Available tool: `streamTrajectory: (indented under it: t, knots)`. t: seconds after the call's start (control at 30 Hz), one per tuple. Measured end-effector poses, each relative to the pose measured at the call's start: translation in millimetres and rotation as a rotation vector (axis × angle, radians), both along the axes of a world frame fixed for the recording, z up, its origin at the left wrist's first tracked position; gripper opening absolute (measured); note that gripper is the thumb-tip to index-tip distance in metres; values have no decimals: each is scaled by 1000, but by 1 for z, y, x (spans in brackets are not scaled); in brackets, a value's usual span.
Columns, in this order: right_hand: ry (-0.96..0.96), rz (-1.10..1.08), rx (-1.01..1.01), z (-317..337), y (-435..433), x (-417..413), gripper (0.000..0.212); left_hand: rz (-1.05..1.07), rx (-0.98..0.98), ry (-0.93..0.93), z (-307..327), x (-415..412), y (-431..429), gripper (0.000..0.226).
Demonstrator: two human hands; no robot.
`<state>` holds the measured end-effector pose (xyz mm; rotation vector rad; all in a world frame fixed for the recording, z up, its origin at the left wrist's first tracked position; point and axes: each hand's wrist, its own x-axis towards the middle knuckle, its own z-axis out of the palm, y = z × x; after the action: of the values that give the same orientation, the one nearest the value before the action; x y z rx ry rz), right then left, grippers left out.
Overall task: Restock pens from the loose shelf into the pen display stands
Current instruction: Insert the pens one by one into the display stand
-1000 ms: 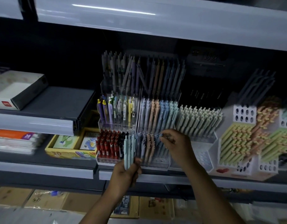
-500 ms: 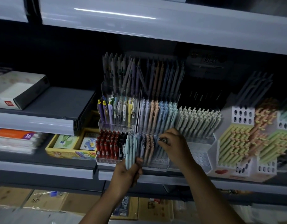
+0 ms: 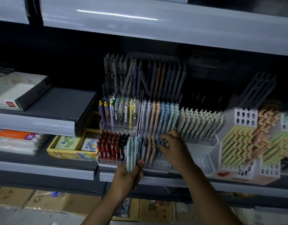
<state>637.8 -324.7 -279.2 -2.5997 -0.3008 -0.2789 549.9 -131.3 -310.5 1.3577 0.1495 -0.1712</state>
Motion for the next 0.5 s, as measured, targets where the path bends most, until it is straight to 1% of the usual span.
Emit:
streamTrajectory:
  t: [0.07, 0.13, 0.23, 0.3, 0.4, 0.5]
  knots:
    - [-17, -21, 91, 7, 2, -5, 30, -16, 16, -11, 1, 0, 0, 34]
    - [25, -27, 254, 17, 7, -12, 22, -31, 32, -22, 4, -1, 1, 46]
    - [223, 78, 554, 32, 18, -23, 13, -81, 35, -53, 5, -1, 0, 54]
    - [343, 120, 697, 35, 23, -29, 12, -109, 17, -66, 4, 0, -1, 61]
    - [412, 151, 858, 33, 26, -32, 10, -154, -57, -52, 2, -1, -1, 70]
    - [437, 164, 952, 31, 26, -32, 10, -179, -94, -25, 2, -1, 0, 68]
